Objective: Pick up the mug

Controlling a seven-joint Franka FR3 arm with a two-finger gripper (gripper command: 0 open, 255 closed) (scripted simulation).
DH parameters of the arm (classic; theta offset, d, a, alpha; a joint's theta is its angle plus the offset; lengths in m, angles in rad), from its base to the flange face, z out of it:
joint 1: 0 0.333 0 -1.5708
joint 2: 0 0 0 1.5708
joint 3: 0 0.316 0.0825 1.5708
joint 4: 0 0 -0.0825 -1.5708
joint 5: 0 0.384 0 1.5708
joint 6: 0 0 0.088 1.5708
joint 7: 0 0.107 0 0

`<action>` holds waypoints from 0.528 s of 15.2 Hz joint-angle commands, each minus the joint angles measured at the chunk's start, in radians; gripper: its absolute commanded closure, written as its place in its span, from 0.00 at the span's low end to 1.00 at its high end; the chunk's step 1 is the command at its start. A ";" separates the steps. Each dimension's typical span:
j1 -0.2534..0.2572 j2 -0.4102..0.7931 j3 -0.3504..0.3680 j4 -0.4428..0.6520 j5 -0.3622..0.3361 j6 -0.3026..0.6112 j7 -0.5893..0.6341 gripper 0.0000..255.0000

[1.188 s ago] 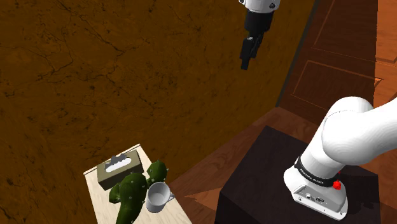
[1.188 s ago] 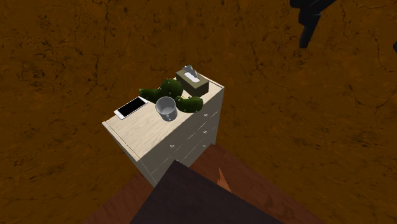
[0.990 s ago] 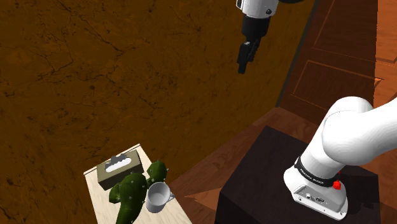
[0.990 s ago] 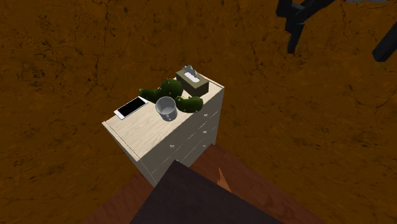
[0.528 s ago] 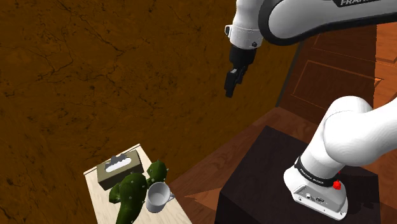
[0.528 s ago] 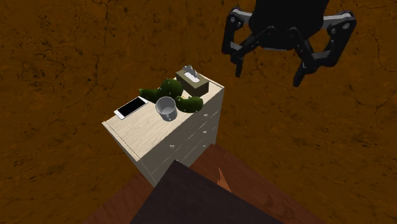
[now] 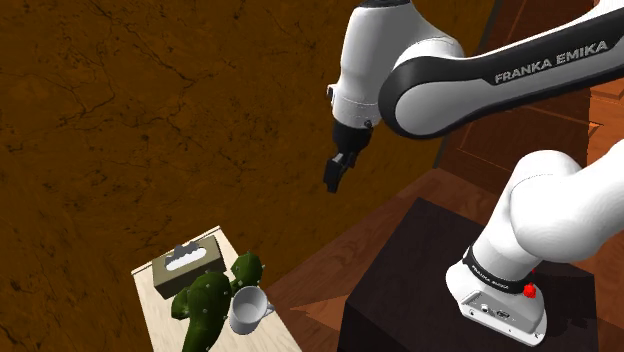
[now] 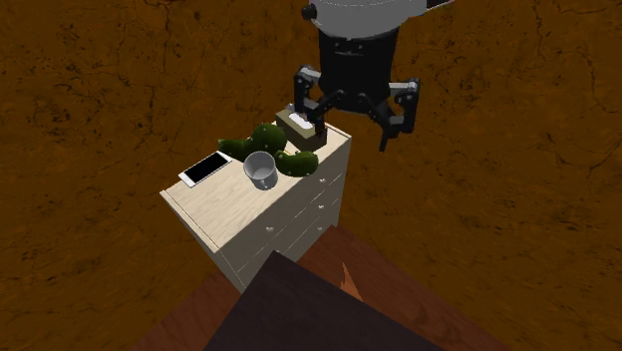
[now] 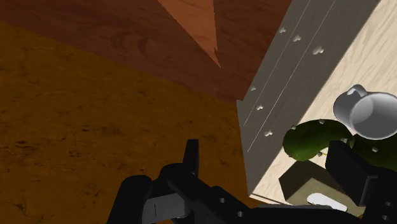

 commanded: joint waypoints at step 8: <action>0.017 0.253 0.185 -0.016 0.014 0.326 0.185 0.00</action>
